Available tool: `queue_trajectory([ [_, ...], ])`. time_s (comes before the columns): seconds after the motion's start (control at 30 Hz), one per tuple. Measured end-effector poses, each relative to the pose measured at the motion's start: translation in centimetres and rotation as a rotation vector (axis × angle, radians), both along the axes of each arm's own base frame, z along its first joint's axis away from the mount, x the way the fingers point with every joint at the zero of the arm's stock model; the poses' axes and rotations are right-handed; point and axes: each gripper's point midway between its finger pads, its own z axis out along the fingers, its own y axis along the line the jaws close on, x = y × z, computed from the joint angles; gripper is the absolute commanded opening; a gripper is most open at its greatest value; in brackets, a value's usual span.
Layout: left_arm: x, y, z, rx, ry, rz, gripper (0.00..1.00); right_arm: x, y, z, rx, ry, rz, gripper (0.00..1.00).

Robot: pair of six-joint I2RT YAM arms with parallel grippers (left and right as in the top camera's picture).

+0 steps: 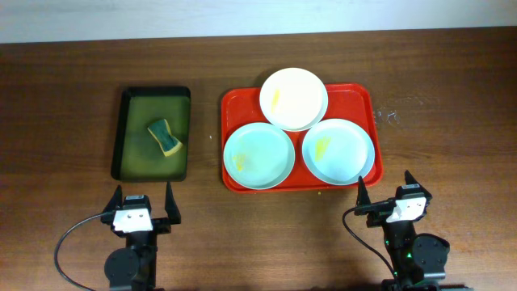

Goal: Clean dirty plates on tray and stack at the side
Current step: 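Move the left gripper over the sponge in the green tray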

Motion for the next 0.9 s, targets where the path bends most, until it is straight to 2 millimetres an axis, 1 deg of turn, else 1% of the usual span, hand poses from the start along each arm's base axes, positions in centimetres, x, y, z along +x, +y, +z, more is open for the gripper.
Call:
queue_trajectory([
  [0.83,0.0,-0.01,0.0,0.0,0.0,0.0,0.99,0.0,0.0,0.01,0.0,0.0,0.0,0.98],
  [0.9,0.03,-0.39,0.0,-0.002,0.0,-0.023,0.99,0.0,0.0,0.0,0.0,0.0,0.0,0.98],
])
